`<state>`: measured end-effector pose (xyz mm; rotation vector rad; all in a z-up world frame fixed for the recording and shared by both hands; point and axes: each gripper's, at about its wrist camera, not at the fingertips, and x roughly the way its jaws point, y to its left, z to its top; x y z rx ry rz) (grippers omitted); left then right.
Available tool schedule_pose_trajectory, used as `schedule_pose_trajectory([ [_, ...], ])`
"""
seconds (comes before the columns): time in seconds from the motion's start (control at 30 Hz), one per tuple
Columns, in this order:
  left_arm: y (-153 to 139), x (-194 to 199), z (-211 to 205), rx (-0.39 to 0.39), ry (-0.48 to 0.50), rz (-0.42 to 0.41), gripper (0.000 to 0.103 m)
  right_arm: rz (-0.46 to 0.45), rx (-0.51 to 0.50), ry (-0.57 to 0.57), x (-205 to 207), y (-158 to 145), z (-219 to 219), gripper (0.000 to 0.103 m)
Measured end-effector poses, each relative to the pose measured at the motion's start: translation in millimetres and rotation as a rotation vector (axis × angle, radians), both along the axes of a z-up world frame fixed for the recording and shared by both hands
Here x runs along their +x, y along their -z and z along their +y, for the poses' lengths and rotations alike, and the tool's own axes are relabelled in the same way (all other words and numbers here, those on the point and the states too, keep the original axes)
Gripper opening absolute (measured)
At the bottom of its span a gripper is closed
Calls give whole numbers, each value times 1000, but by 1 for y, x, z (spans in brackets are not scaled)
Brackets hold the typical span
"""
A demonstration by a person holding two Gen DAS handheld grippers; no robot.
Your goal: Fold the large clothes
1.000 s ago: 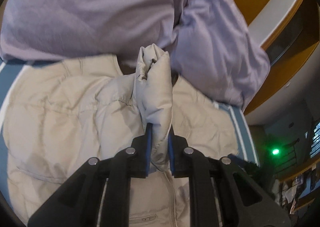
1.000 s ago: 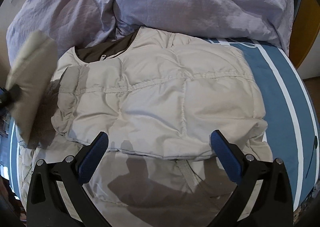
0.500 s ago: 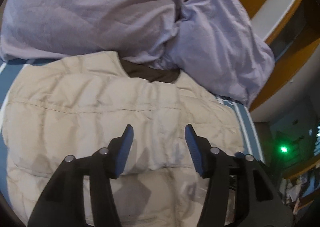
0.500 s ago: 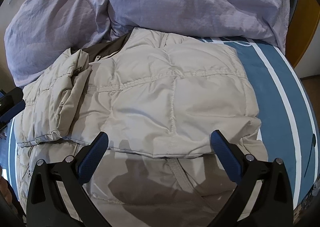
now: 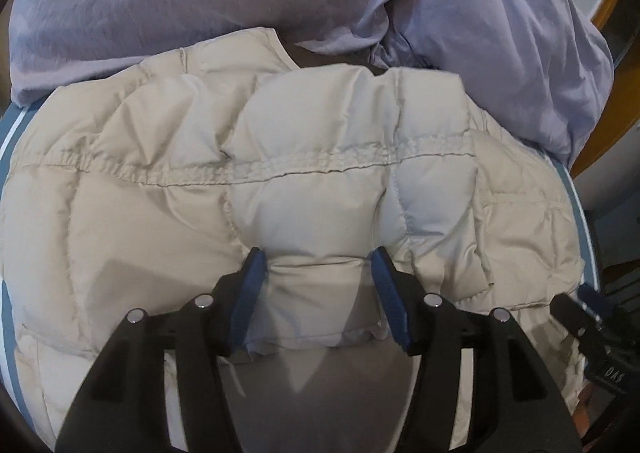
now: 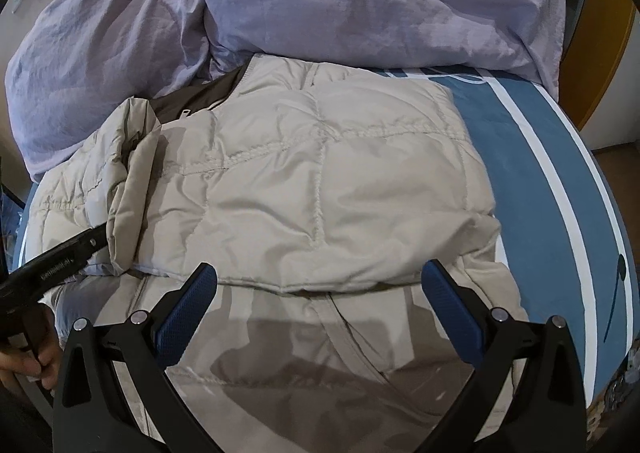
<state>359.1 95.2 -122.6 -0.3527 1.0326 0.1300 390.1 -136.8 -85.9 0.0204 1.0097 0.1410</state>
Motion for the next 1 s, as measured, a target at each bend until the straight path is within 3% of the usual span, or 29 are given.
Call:
schedule_pose_trajectory([
  [0.2, -19, -35, 11, -15, -9, -54, 70, -17, 1, -2, -13, -6, -10, 102],
  [0.47, -37, -99, 47, 28, -80, -79, 75, -17, -36, -31, -36, -9, -25, 102],
  [0.77, -32, -197, 100, 65, -232, -40, 80, -3, -55, -19, -72, -4, -66, 102],
  [1.0, -21, -265, 125, 18, -316, -17, 80, 46, -32, 34, -100, 9, -127, 102],
])
